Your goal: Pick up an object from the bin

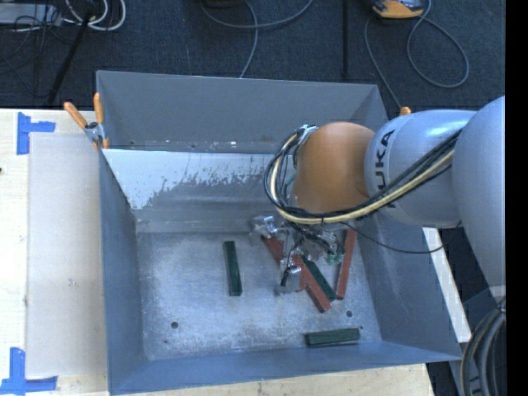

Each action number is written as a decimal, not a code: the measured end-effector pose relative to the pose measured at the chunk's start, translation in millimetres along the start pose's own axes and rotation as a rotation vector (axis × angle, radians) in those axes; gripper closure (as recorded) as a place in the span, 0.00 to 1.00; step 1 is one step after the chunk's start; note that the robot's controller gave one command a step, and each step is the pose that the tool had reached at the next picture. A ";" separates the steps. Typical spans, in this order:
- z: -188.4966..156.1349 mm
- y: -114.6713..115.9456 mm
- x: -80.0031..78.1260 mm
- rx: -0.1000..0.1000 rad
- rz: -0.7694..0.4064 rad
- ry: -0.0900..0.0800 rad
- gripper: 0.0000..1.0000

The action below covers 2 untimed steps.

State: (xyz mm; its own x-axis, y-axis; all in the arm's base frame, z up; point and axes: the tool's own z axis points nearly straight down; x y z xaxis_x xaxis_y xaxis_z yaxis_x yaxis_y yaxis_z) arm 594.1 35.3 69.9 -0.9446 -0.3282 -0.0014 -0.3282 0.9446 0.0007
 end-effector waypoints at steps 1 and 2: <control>-62.8 -85.6 50.6 0.003 -0.329 0.000 0.00; -62.0 -84.0 50.4 0.000 -0.329 0.000 1.00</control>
Offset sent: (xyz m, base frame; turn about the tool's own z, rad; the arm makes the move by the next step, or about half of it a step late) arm -0.0205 -0.0958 0.0622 -0.3343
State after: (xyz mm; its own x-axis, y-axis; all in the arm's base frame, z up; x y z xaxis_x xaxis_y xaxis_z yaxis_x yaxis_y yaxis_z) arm 574.0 -60.7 131.7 -0.7882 -0.6154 -0.0018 -0.6154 0.7882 0.0007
